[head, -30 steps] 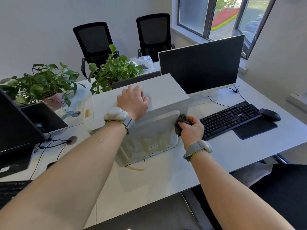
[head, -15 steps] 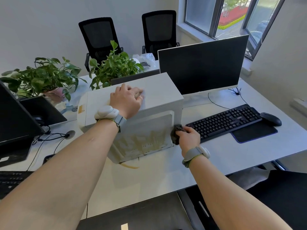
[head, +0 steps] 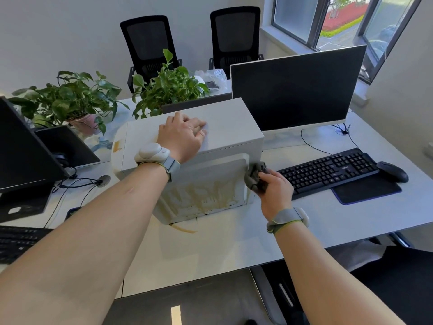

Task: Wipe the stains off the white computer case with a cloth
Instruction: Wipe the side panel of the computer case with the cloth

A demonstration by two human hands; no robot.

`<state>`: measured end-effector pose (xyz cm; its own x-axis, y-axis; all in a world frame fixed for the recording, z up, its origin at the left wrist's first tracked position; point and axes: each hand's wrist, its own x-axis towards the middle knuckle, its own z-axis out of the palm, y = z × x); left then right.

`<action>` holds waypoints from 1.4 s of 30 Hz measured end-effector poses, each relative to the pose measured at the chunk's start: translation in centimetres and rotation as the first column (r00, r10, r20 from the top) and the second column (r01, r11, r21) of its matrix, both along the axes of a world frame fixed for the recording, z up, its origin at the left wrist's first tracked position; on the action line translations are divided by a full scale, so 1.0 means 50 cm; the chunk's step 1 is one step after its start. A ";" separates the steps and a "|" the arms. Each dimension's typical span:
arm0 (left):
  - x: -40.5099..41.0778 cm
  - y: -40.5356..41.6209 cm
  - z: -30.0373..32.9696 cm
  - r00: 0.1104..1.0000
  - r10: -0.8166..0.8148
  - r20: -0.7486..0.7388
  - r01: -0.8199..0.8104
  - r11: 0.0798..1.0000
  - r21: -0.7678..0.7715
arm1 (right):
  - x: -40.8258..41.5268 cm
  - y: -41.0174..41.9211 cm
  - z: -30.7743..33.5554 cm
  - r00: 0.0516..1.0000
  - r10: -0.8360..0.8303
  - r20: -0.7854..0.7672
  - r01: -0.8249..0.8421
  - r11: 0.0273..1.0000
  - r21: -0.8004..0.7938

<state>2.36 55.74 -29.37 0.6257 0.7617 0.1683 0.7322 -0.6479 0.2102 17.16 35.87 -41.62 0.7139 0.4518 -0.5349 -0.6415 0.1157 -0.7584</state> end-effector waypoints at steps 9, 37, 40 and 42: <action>0.001 0.000 0.000 1.000 0.000 0.015 0.000 1.000 -0.005 | -0.007 0.031 -0.027 0.964 0.112 -0.242 -0.144 0.982 -0.121; 0.003 0.005 -0.003 1.000 0.006 0.006 -0.006 1.000 0.001 | 0.044 -0.013 -0.085 0.977 0.113 -0.183 -0.108 0.994 0.035; 0.003 0.004 -0.002 1.000 0.005 0.010 -0.005 1.000 0.000 | 0.046 -0.004 -0.134 0.974 0.099 -0.205 -0.141 0.969 -0.203; 0.003 0.004 -0.002 1.000 0.006 0.012 -0.006 1.000 0.000 | 0.036 0.006 -0.171 0.951 0.139 -0.277 -0.218 0.936 -0.276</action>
<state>2.52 55.95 -29.49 0.6188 0.7656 0.1758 0.7337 -0.6433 0.2190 18.97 36.16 -50.17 0.4621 0.3499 -0.8149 -0.8027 -0.2257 -0.5521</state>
